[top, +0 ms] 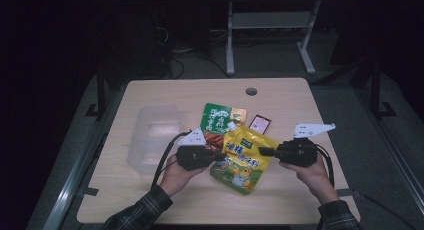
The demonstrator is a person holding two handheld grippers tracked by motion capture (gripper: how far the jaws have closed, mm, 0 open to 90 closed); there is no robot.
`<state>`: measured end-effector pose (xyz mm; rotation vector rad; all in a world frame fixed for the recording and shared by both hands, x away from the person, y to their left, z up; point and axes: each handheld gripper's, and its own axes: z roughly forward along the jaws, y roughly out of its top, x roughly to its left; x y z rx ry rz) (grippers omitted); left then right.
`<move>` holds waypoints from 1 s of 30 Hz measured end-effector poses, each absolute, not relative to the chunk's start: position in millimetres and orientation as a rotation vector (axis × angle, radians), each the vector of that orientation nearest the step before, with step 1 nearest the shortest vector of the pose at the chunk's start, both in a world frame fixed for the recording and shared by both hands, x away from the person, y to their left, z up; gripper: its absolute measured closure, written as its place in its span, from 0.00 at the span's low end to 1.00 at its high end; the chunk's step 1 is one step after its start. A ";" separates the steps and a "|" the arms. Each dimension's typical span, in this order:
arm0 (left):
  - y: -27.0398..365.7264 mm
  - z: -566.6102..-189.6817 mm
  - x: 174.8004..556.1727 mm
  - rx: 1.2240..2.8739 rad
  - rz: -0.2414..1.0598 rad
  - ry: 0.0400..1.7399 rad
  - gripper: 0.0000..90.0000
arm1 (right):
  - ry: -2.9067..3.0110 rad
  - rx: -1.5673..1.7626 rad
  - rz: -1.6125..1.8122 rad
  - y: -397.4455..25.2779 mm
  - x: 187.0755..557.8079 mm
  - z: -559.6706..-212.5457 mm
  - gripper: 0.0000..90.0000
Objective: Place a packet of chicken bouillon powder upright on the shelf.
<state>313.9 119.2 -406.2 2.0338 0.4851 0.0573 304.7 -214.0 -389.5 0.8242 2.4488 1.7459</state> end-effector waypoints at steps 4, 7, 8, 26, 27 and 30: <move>119.6 -409.8 314.7 2.043 0.048 0.496 0.98 | 2.465 0.793 1.752 -210.4 306.6 -387.7 0.97; 118.4 -412.9 314.2 2.050 0.045 0.493 0.98 | 2.474 0.804 1.751 -208.8 307.2 -388.2 0.97; 117.9 -413.7 314.0 2.054 0.045 0.494 0.98 | 2.475 0.811 1.749 -208.4 307.4 -388.5 0.97; 121.7 -412.0 295.2 2.061 0.108 0.492 0.59 | 2.464 0.767 1.790 -208.5 304.1 -380.7 0.98; 124.1 -411.0 292.6 2.065 0.111 0.496 0.57 | 2.466 0.768 1.788 -208.1 303.3 -380.1 0.98; 132.2 -410.5 284.5 2.067 0.103 0.513 0.48 | 2.464 0.753 1.793 -206.7 302.0 -377.8 0.98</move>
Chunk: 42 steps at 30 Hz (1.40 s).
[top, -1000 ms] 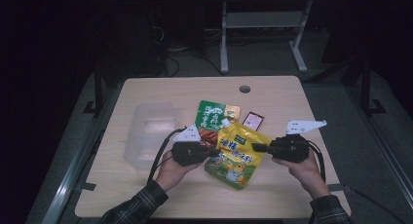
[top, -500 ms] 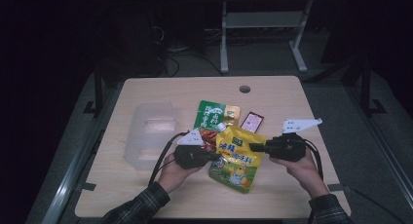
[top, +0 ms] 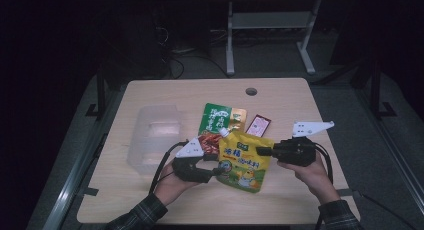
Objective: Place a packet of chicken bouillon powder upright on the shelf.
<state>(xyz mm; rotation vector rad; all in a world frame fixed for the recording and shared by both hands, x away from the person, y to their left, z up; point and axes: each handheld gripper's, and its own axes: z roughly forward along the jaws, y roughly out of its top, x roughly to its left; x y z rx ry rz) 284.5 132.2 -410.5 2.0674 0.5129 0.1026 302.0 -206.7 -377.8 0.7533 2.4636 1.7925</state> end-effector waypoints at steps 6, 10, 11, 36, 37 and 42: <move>137.3 -422.3 268.9 2.139 0.052 0.489 0.36 | 2.461 0.735 1.809 -202.1 301.6 -373.0 0.98; 136.1 -430.1 260.5 2.181 0.022 0.476 0.30 | 2.457 0.713 1.816 -196.6 302.6 -367.7 0.98; 136.2 -431.7 257.7 2.192 0.012 0.477 0.29 | 2.455 0.708 1.818 -194.9 303.3 -366.4 0.98; 131.5 -449.7 237.3 2.267 0.003 0.403 0.23 | 2.405 0.632 1.819 -138.7 329.8 -327.9 0.98; 131.2 -449.7 237.4 2.267 0.005 0.401 0.23 | 2.404 0.622 1.822 -136.5 331.2 -324.9 0.98; 129.7 -450.4 237.5 2.258 0.010 0.400 0.23 | 2.395 0.591 1.837 -122.3 338.4 -313.9 0.98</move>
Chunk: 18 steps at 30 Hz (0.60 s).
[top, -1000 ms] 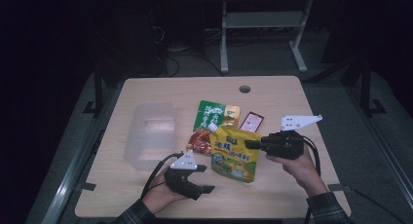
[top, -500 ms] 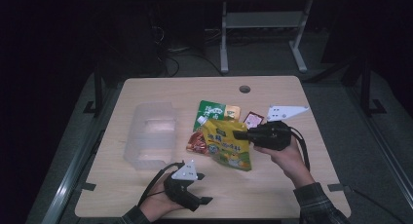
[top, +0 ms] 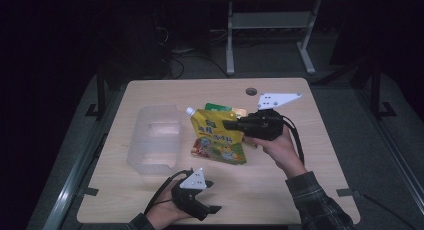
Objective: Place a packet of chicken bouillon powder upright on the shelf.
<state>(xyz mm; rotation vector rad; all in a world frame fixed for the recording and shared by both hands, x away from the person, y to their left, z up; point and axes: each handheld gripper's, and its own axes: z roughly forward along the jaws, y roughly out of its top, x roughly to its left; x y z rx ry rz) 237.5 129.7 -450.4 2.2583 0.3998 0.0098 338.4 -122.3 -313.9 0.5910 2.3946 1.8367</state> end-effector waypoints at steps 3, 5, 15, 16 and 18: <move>128.7 -451.2 237.1 2.254 0.006 0.400 0.23 | 2.396 0.587 1.840 -114.4 342.2 -311.0 0.98; 128.4 -451.5 237.4 2.253 0.005 0.394 0.23 | 2.396 0.577 1.843 -108.8 345.0 -309.1 0.98; 123.5 -452.8 235.6 2.265 0.003 0.357 0.23 | 2.408 0.527 1.871 -79.4 355.9 -293.9 0.98; 123.0 -452.9 235.3 2.269 -0.001 0.355 0.23 | 2.409 0.523 1.871 -74.6 356.7 -291.6 0.98; 121.6 -453.6 234.6 2.265 -0.004 0.351 0.23 | 2.417 0.506 1.872 -66.4 358.2 -288.4 0.98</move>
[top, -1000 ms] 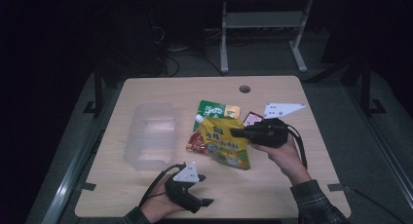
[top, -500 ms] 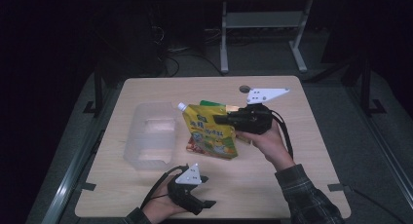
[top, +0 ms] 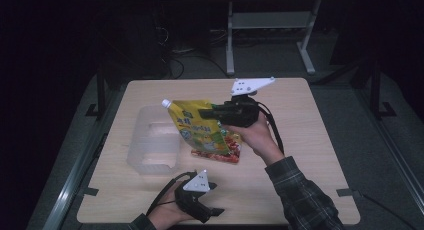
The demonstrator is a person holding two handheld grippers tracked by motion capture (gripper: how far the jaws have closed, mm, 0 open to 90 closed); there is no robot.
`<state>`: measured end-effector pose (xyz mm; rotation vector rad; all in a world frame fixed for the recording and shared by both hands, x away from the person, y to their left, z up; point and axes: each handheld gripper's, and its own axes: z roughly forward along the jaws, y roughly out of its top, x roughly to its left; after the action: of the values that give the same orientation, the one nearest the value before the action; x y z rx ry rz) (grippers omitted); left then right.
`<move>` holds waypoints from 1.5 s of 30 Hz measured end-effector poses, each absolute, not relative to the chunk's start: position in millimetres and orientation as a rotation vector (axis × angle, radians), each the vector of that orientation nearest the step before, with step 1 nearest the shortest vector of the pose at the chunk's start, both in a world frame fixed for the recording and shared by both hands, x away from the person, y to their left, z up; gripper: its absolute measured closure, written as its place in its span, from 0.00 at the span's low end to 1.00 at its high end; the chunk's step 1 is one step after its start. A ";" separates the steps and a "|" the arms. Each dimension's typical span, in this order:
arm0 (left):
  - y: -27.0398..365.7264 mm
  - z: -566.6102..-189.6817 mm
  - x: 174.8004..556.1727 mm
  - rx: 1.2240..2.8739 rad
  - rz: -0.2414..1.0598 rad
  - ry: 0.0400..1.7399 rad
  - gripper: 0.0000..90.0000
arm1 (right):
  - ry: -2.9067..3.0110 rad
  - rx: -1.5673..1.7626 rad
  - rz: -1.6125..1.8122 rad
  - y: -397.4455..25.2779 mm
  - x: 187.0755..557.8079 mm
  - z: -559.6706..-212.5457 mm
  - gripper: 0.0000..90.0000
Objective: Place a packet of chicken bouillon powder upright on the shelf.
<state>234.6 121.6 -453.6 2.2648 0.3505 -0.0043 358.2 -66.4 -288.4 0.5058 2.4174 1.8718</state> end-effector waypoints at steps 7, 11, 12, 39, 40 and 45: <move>119.0 -454.3 233.9 2.269 0.003 0.325 0.23 | 2.451 0.451 1.880 -34.2 361.2 -282.1 0.98; 118.0 -454.4 232.8 2.268 -0.008 0.330 0.23 | 2.475 0.430 1.872 -13.4 364.6 -280.7 0.98; 117.9 -454.4 232.8 2.269 -0.009 0.327 0.23 | 2.482 0.422 1.872 -7.7 365.6 -280.6 0.98; 125.1 -452.5 234.0 2.273 -0.008 0.350 0.23 | 2.635 0.404 1.803 101.1 390.0 -309.1 0.98; 125.2 -452.3 234.4 2.271 -0.004 0.348 0.23 | 2.634 0.410 1.805 102.2 390.1 -311.0 0.98; 124.8 -453.0 234.1 2.269 -0.011 0.353 0.23 | 2.628 0.430 1.815 101.1 392.0 -319.1 0.98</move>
<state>234.1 124.8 -453.0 2.2686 0.3526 -0.0113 392.0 101.1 -319.1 0.4297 2.6281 1.8151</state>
